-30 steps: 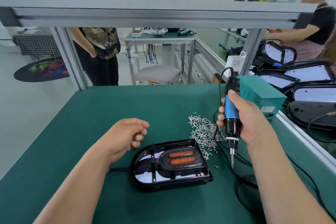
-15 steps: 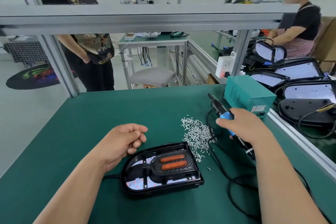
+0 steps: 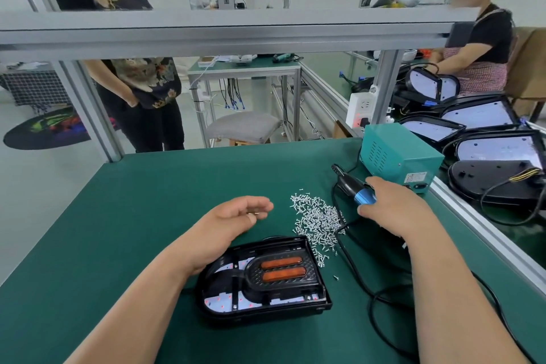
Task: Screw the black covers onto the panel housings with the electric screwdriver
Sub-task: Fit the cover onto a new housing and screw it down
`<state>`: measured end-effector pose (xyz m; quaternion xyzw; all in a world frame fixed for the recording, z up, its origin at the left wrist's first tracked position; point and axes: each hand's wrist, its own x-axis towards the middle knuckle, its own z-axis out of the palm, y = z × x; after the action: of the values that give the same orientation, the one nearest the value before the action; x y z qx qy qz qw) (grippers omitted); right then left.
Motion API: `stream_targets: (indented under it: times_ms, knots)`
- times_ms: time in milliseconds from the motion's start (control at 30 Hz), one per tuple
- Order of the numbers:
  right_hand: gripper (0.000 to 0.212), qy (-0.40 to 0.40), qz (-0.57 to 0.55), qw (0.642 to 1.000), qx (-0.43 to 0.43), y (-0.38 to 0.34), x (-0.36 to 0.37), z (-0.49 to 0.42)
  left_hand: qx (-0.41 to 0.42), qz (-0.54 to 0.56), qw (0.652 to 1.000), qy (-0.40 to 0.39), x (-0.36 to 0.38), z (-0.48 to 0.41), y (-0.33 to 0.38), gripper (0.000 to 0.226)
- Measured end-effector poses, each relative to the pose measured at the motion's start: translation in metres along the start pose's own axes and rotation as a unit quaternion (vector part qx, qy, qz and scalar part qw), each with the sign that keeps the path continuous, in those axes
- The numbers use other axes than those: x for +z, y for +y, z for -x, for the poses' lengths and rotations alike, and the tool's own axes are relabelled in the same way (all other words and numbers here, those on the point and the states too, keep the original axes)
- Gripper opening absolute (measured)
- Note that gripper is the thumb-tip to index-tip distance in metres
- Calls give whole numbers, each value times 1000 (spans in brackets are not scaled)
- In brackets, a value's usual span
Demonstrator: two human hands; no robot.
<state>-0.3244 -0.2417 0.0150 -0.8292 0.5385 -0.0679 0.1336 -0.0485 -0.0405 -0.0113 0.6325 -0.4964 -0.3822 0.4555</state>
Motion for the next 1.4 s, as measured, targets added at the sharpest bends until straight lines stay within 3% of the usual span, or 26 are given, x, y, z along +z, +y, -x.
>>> stream_targets:
  times_ms: [267, 367, 433, 500, 633, 733, 800, 900, 1100, 1400]
  knots:
    - [61, 5, 2, 1000, -4, 0, 1, -3, 61, 159, 984, -44, -6, 4, -9, 49]
    - [55, 16, -9, 1000, -8, 1, 0, -2, 65, 148, 987, -15, -12, 6, -11, 41]
    - [51, 24, -10, 1000, -9, 0, -2, -2, 40, 88, 994, 45, -15, 7, -11, 35]
    - [48, 46, -8, 999, -20, -3, -4, -1, 3, -43, 993, 108, -23, 11, -10, 32]
    - [29, 130, -95, 975, -153, -25, -8, 7, -77, -233, 968, 55, -46, 27, -3, 25]
    - [17, 36, -181, 953, -238, -51, -4, 22, -136, -254, 958, -9, -60, 44, 9, 17]
    - [11, -25, -174, 948, -264, -63, 4, 28, -164, -240, 954, -73, -66, 55, 21, 20]
    - [20, -83, -114, 946, -292, -77, 12, 33, -184, -233, 944, -144, -66, 64, 32, 24]
    - [33, -142, -60, 940, -306, -84, 19, 34, -206, -319, 914, -144, -54, 66, 41, 20]
    - [10, -167, -131, 923, -320, -86, 23, 34, -226, -390, 883, -129, -39, 72, 56, 12]
